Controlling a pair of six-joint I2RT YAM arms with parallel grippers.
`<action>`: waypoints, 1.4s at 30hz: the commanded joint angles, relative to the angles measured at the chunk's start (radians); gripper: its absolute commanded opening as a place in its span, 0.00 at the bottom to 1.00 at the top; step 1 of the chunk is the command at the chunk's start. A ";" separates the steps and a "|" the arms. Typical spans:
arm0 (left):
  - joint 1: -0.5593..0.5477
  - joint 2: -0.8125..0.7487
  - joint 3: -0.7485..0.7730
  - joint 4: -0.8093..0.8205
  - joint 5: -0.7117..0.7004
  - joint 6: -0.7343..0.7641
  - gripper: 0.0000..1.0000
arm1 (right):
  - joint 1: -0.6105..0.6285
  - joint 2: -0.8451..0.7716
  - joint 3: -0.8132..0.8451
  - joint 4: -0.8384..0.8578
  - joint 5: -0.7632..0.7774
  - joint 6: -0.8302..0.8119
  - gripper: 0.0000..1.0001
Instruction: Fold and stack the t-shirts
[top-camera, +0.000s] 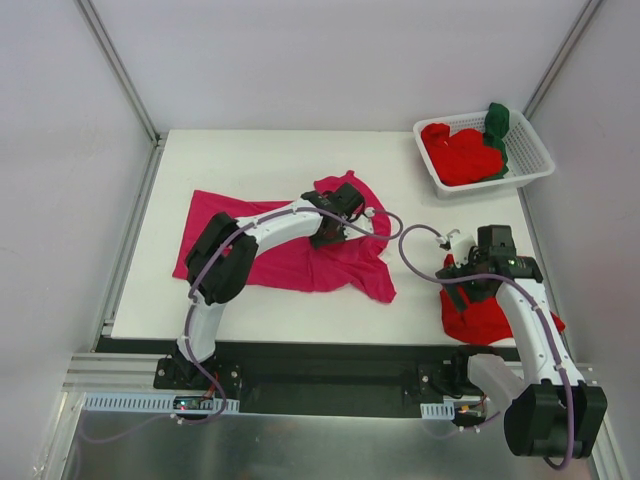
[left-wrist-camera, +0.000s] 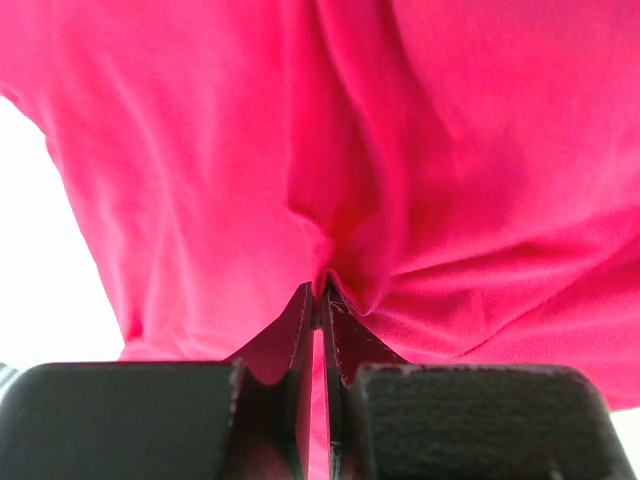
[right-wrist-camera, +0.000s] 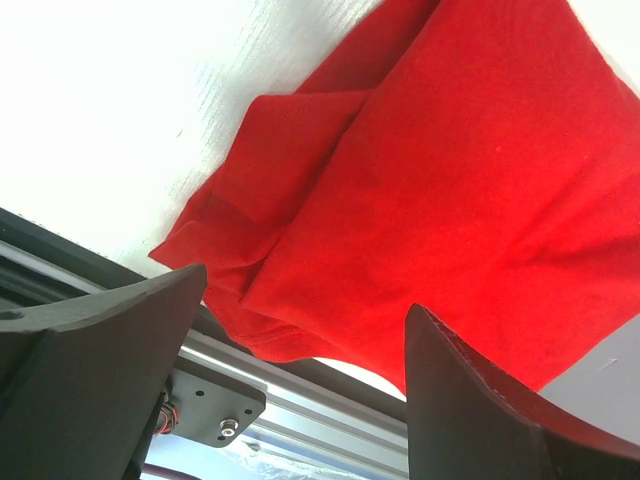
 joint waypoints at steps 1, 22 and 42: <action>-0.007 0.048 0.101 0.006 -0.030 0.021 0.09 | 0.001 0.009 0.035 0.004 -0.020 0.010 0.86; 0.042 -0.095 0.074 0.034 -0.165 0.063 0.99 | 0.048 0.110 0.095 0.045 -0.043 0.007 0.86; 0.180 0.085 0.213 0.100 -0.164 0.049 0.99 | 0.525 0.201 0.056 0.286 -0.103 -0.016 0.85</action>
